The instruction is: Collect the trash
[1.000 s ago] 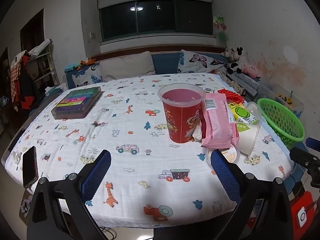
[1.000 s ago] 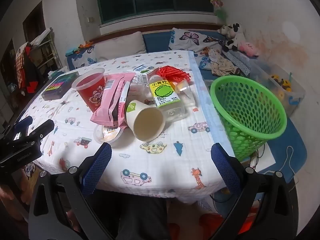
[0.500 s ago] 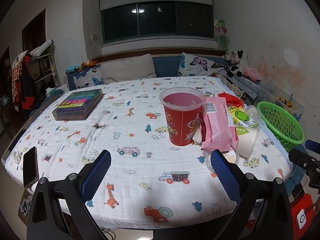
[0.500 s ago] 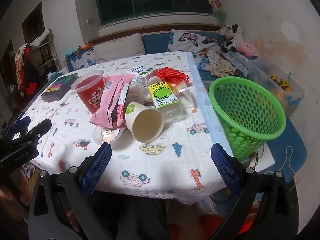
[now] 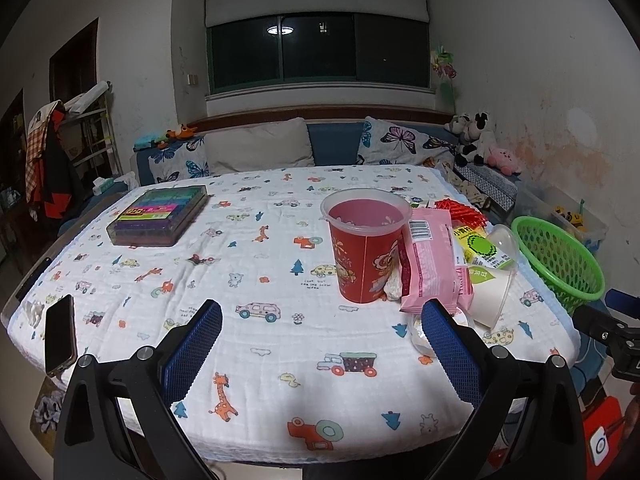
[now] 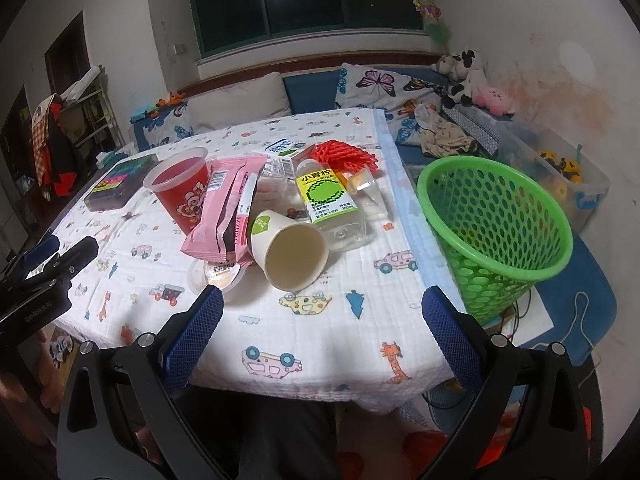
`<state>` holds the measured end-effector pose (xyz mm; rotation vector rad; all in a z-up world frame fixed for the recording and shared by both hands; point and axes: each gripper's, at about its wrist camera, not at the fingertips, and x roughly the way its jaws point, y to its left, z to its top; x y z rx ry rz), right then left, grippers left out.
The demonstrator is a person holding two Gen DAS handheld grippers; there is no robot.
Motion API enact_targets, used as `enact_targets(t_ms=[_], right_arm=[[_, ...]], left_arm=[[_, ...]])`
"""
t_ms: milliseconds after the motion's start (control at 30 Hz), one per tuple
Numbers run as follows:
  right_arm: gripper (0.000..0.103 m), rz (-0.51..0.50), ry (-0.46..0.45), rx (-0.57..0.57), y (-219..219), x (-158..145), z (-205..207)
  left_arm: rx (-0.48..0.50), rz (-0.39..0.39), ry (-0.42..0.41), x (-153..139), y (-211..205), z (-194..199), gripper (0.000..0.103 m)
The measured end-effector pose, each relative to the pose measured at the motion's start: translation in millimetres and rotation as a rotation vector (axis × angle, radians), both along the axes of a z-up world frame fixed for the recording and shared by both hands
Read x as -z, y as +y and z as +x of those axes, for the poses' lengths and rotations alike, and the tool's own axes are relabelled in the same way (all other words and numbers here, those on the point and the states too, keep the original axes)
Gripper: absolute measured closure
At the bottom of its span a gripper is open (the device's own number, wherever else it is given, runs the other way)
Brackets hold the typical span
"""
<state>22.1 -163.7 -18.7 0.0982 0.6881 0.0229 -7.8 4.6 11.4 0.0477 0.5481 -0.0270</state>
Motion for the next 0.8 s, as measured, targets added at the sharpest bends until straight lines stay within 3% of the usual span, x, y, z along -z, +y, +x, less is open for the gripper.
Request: enact_targets(t_ms=[800], right_arm=[[0.004,-0.002,0.000,-0.009,3.2,1.6,4.7]], left_arm=[[0.000,-0.001,0.002,0.0,-2.5,1.1,0.006]])
